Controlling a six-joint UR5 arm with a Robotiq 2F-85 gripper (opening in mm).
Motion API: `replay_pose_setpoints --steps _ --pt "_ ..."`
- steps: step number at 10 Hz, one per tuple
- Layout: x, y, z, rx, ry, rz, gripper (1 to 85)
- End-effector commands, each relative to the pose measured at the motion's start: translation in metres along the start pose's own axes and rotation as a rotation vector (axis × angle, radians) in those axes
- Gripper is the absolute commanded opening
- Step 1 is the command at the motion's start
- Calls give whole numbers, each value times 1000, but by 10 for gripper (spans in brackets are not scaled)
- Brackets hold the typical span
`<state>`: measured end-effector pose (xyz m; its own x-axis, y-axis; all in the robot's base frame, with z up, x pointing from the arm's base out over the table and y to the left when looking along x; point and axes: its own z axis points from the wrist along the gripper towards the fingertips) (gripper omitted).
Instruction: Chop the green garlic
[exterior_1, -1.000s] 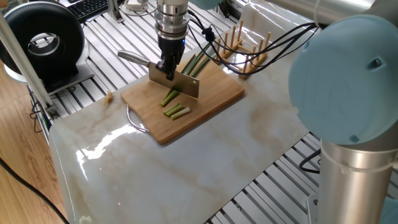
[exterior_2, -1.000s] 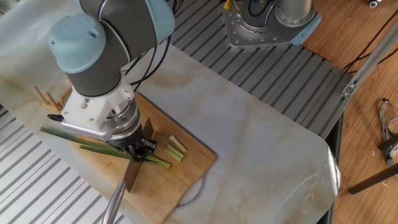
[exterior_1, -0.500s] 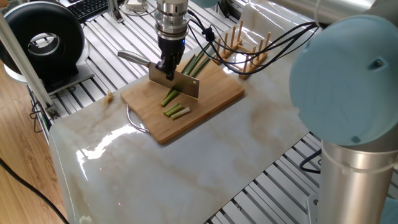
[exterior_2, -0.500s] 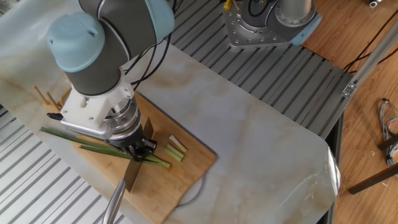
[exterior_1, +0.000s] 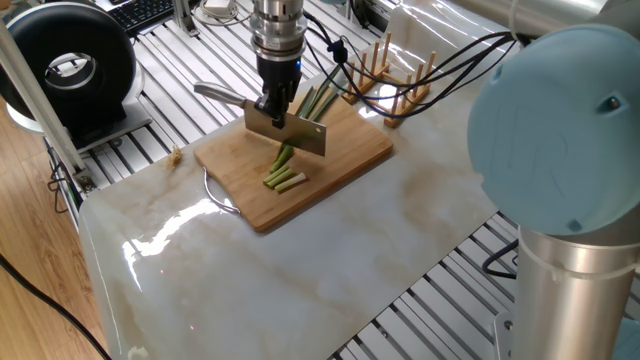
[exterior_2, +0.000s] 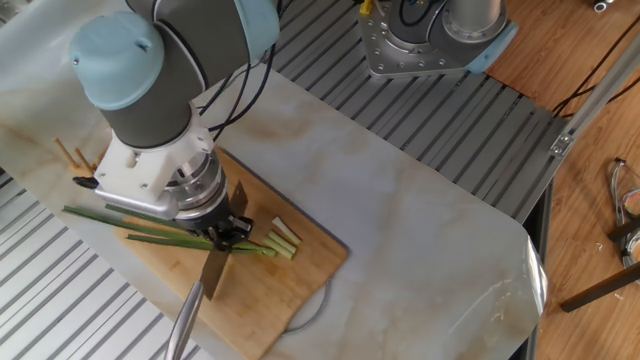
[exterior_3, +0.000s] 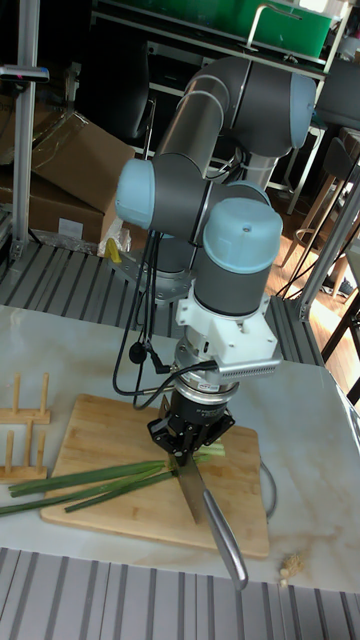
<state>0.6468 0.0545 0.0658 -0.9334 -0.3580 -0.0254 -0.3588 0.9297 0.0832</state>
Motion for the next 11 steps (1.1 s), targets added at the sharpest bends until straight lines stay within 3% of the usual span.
replay_pose_setpoints --steps 1,5,7,11 --pt "-4 6 0 -13 -15 13 13" --pt "-12 14 5 -30 -29 23 13" --pt "-12 5 8 1 -26 18 13" --pt "-17 2 11 12 -39 15 13"
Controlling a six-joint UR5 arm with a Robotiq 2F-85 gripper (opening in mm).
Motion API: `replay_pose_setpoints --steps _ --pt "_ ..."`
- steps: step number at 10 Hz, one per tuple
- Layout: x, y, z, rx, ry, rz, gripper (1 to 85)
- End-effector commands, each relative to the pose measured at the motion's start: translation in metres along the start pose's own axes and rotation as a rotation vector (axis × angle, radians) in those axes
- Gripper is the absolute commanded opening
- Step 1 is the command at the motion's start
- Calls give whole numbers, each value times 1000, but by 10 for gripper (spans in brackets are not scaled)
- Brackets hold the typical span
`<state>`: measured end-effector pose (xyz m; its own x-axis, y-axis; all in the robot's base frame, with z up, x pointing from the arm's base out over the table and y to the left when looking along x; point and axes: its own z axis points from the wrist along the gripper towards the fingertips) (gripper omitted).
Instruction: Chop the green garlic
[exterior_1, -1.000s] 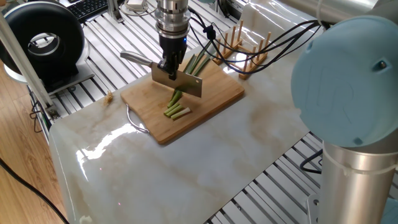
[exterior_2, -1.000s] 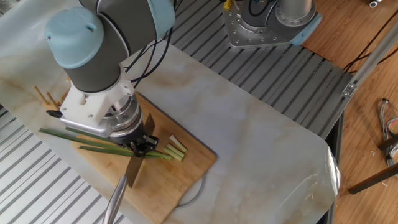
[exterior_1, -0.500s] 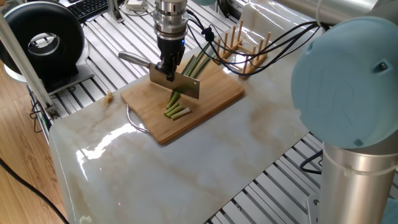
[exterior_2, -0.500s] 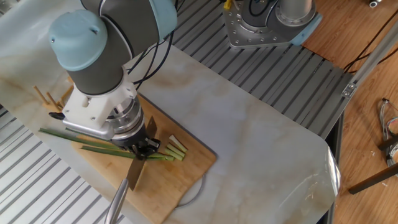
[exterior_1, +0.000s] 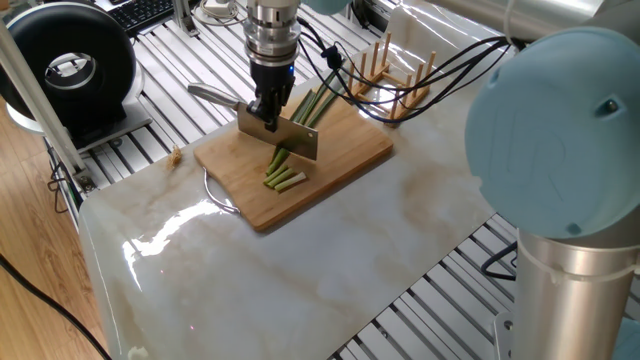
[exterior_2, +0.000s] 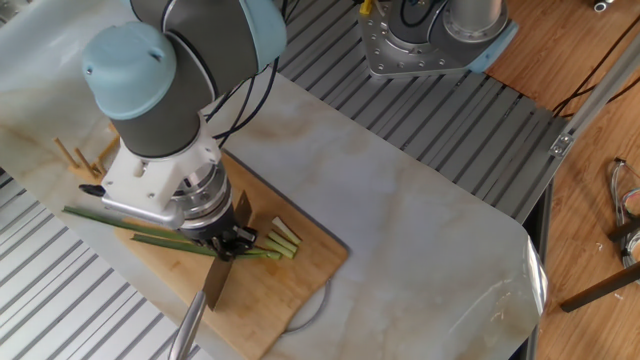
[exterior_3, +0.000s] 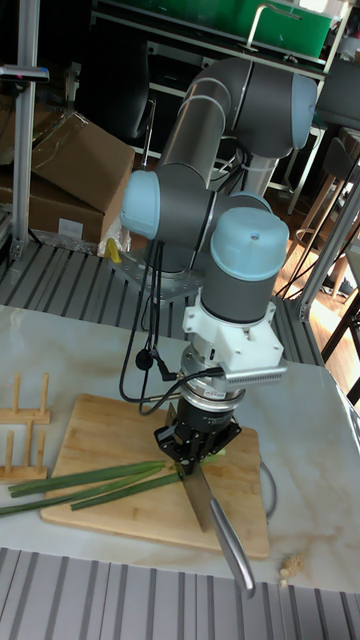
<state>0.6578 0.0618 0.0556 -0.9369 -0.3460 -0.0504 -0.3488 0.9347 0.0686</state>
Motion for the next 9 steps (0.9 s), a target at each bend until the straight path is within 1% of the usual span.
replay_pose_setpoints --steps 1,2,4,5,6,7,9 --pt "-7 -1 -2 -5 -21 -3 13" --pt "-9 -2 -7 -12 -28 -14 13" --pt "-8 -7 -16 -9 -31 -29 13" --pt "-10 -5 -13 0 -37 -19 13" --pt "-16 -1 -6 -5 -47 -12 13" --pt "-20 2 0 5 -51 -3 13" --pt "-22 5 4 8 -50 4 13"
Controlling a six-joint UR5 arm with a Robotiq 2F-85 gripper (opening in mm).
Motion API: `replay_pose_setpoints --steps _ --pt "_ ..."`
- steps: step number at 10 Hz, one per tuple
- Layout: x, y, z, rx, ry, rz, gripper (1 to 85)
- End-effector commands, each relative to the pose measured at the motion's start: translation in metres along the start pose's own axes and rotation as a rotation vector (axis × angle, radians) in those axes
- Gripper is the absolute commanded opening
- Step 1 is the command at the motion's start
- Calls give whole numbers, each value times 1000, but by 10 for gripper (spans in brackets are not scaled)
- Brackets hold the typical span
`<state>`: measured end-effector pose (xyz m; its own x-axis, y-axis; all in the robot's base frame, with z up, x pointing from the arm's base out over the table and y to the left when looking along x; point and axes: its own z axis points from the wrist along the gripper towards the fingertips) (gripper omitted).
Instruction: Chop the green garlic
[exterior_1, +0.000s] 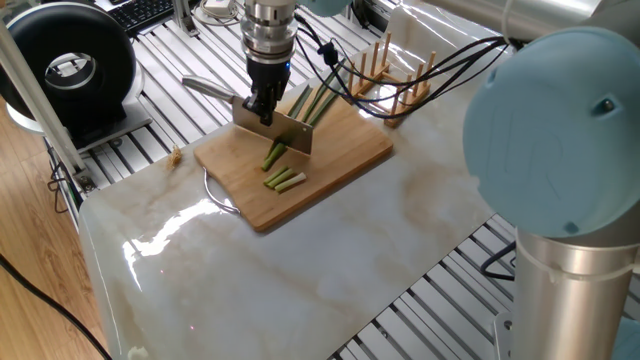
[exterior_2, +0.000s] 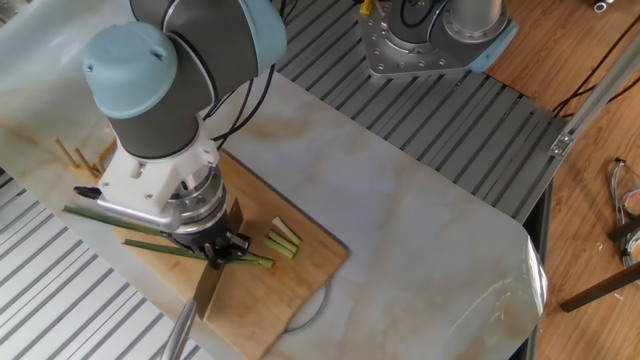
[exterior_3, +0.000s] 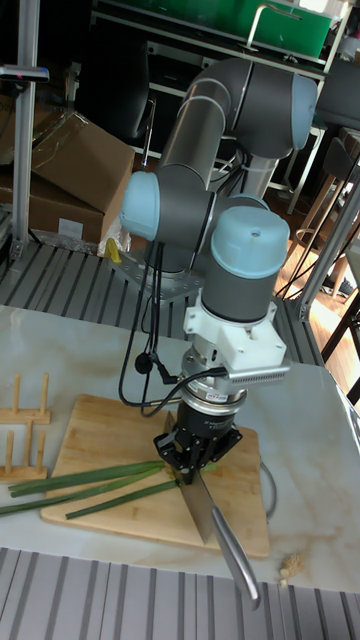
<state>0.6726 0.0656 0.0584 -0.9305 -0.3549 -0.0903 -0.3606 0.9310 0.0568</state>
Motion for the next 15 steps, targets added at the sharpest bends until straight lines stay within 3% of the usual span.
replay_pose_setpoints --steps 1,5,6,11,15 --pt "-6 7 8 -3 -11 17 13" --pt "4 9 -19 -24 30 13 13" --pt "7 7 -23 -13 42 20 13" --pt "4 10 -8 -2 35 37 13" --pt "4 6 -9 11 31 33 13"
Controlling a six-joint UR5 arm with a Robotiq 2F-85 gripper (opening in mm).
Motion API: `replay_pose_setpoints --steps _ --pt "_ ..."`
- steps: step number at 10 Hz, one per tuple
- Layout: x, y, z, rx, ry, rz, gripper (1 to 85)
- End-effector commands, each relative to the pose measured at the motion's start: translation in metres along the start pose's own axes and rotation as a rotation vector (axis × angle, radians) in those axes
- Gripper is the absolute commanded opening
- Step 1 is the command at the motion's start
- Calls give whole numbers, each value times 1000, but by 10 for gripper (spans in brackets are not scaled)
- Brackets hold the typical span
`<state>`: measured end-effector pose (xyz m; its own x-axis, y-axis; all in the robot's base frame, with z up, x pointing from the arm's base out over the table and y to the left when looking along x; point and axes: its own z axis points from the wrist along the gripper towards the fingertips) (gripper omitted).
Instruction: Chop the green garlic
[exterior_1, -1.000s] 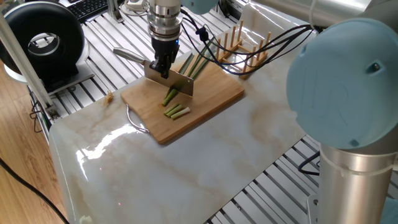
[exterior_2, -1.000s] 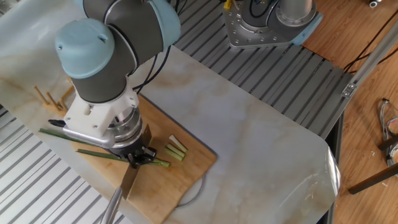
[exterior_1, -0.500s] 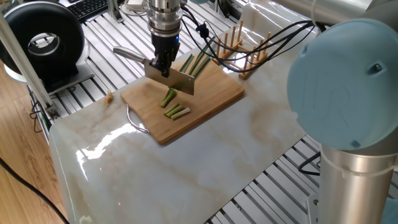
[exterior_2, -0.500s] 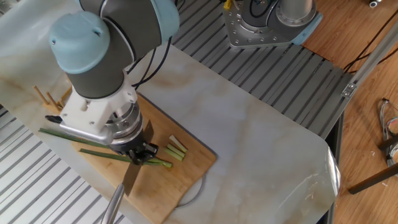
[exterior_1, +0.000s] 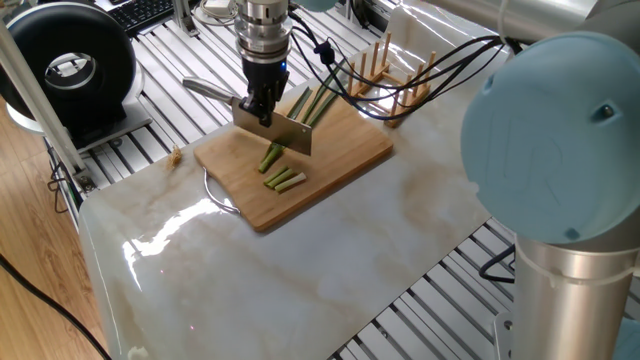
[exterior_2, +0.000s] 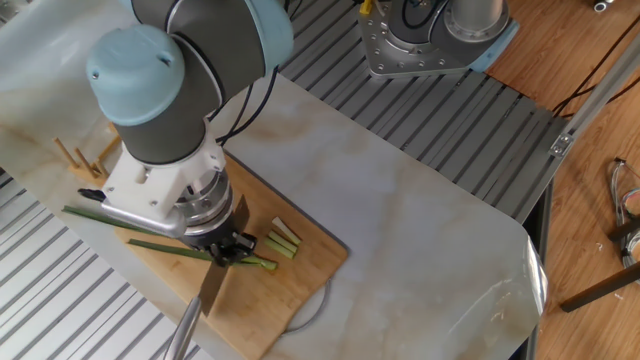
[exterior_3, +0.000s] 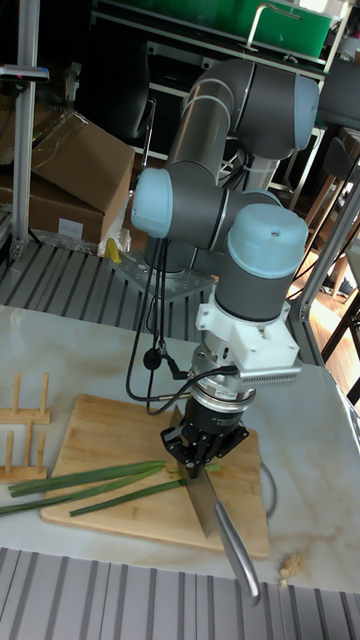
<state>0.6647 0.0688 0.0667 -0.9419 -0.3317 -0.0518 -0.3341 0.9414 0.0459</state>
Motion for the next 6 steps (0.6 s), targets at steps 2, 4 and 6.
replay_pose_setpoints --steps 2,4,6 --pt "-1 -3 -1 4 -7 5 13" --pt "-1 -6 8 4 -10 1 13" --pt "-2 -3 10 -3 -14 -1 13"
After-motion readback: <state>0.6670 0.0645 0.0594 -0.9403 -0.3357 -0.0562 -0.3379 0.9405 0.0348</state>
